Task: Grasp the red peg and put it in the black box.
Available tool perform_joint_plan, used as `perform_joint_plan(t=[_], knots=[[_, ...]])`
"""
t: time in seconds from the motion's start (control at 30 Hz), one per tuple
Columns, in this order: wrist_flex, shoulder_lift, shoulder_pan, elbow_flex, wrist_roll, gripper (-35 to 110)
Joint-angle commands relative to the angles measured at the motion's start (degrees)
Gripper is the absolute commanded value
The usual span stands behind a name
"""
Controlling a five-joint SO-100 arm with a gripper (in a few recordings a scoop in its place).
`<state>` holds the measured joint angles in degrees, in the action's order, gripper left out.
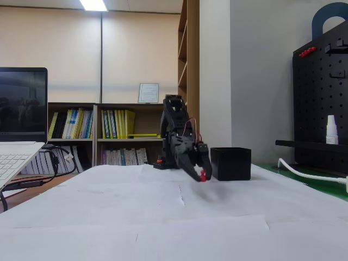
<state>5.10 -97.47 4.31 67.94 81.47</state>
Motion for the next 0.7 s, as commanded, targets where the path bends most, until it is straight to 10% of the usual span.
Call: perform_joint_plan(t=[0.0, 0.67], knots=[[-13.5, 13.1, 2.3, 9.8, -1.7, 0], [-94.2, 25.5, 12.3, 45.1, -3.2, 0]])
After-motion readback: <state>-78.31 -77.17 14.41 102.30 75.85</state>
